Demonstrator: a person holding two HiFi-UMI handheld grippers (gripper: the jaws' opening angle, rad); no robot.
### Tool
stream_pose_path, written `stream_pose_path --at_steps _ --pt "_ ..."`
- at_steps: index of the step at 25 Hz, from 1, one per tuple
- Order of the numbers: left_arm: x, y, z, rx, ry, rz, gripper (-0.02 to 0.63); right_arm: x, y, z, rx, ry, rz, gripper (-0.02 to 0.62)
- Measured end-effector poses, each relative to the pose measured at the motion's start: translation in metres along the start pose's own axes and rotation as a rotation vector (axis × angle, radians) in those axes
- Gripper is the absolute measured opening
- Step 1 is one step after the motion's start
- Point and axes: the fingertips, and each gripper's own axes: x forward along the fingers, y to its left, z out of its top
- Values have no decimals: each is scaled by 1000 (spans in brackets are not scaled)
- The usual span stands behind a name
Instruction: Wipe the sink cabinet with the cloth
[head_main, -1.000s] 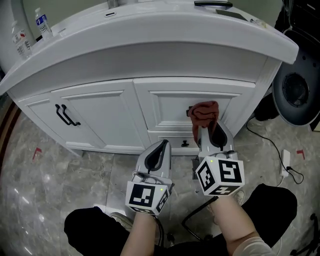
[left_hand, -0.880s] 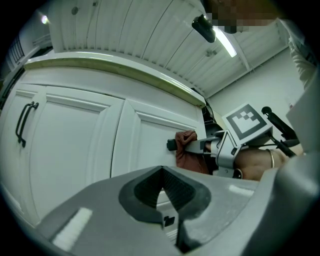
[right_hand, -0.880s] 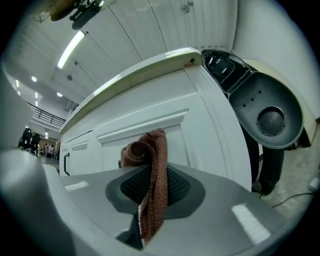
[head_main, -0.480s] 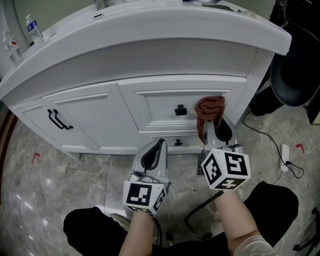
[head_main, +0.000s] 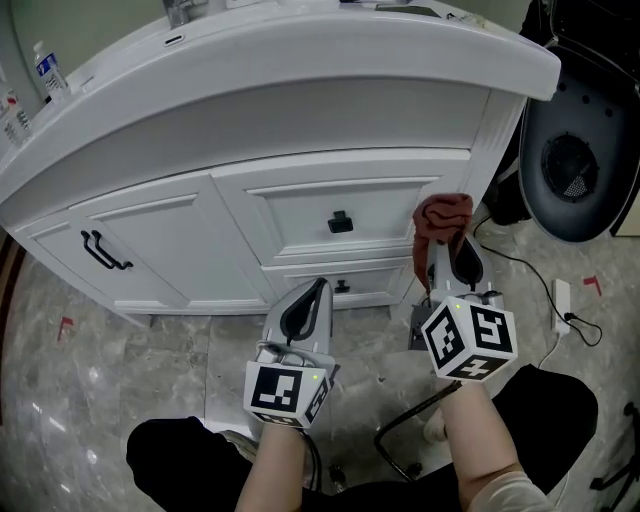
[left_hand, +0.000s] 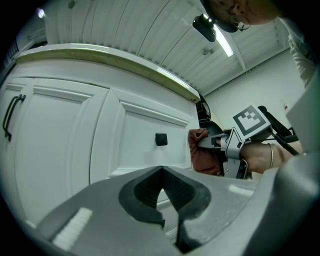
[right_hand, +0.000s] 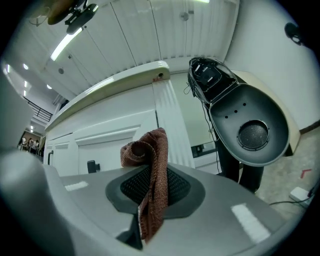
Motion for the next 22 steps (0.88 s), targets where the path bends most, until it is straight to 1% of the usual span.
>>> stream_pose_path --at_steps 4,6,9,12,14,16,19,22 --pt "-2 3 -7 3 10 -6 0 -7 -15 -1 21 -1 -60 83" --pt "-5 9 -9 5 9 -6 0 -10 -8 -6 29 -1 -57 82" --pt "-13 23 -10 -5 8 15 0 -12 24 -25 30 26 12 82" --pt "-25 40 -8 -16 8 51 0 -10 66 -56 36 104 87 83" --pt "-34 50 -6 12 3 76 0 -8 95 -76 64 162 143 82" --pt "-43 61 -5 42 4 110 0 -5 127 -91 71 196 212 82" --pt "-55 76 -8 39 13 145 0 0 170 -102 58 200 296 83" --pt "-65 90 -10 30 21 175 0 6 200 -108 63 194 347 83"
